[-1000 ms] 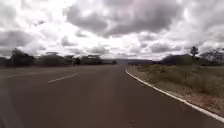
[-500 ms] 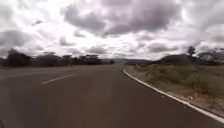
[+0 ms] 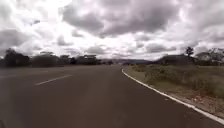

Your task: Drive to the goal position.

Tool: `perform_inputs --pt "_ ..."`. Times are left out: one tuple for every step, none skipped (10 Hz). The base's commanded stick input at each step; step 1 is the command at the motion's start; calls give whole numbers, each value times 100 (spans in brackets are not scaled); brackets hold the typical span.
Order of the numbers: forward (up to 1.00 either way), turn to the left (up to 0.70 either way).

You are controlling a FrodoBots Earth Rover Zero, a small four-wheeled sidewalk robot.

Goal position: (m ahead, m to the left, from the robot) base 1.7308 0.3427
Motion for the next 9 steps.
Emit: perform_inputs --pt "45 -27" --pt "45 -27" --pt "45 -27" --pt "45 -27" --pt "45 -27" --pt "45 -27" --pt "45 -27" --pt "45 -27" --pt "45 -27"
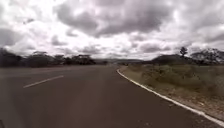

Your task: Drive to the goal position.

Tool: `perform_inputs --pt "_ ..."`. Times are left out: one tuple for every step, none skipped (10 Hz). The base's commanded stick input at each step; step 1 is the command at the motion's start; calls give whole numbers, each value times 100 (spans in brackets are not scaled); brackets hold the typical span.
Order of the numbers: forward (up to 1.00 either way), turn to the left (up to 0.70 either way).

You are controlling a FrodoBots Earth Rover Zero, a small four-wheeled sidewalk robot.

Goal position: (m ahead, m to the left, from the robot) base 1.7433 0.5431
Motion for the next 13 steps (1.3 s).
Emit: perform_inputs --pt "45 -27" --pt "45 -27" --pt "45 -27" --pt "45 -27" --pt "45 -27" --pt "45 -27" --pt "45 -27" --pt "45 -27" --pt "45 -27" --pt "45 -27" --pt "45 -27" --pt "45 -27" --pt "45 -27"
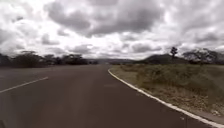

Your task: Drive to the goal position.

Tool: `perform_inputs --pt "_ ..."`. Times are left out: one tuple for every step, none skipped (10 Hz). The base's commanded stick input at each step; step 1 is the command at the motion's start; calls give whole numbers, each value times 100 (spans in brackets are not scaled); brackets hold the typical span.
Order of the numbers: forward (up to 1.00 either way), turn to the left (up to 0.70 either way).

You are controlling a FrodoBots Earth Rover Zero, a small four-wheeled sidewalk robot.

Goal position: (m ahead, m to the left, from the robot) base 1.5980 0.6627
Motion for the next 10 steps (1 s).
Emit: perform_inputs --pt "45 -27" --pt "45 -27" --pt "45 -27" --pt "45 -27" --pt "45 -27" --pt "45 -27" --pt "45 -27" --pt "45 -27" --pt "45 -27" --pt "45 -27"
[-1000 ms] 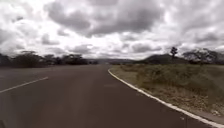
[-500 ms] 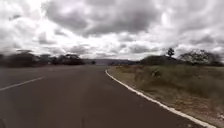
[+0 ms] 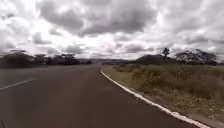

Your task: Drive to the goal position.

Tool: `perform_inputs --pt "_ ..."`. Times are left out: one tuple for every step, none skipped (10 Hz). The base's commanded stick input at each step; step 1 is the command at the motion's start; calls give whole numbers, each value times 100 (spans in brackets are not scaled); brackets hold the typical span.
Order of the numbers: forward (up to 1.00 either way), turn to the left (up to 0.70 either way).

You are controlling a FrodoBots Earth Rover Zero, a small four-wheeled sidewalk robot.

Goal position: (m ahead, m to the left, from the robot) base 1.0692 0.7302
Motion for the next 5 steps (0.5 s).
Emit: perform_inputs --pt "45 -27" --pt "45 -27" --pt "45 -27" --pt "45 -27" --pt "45 -27"
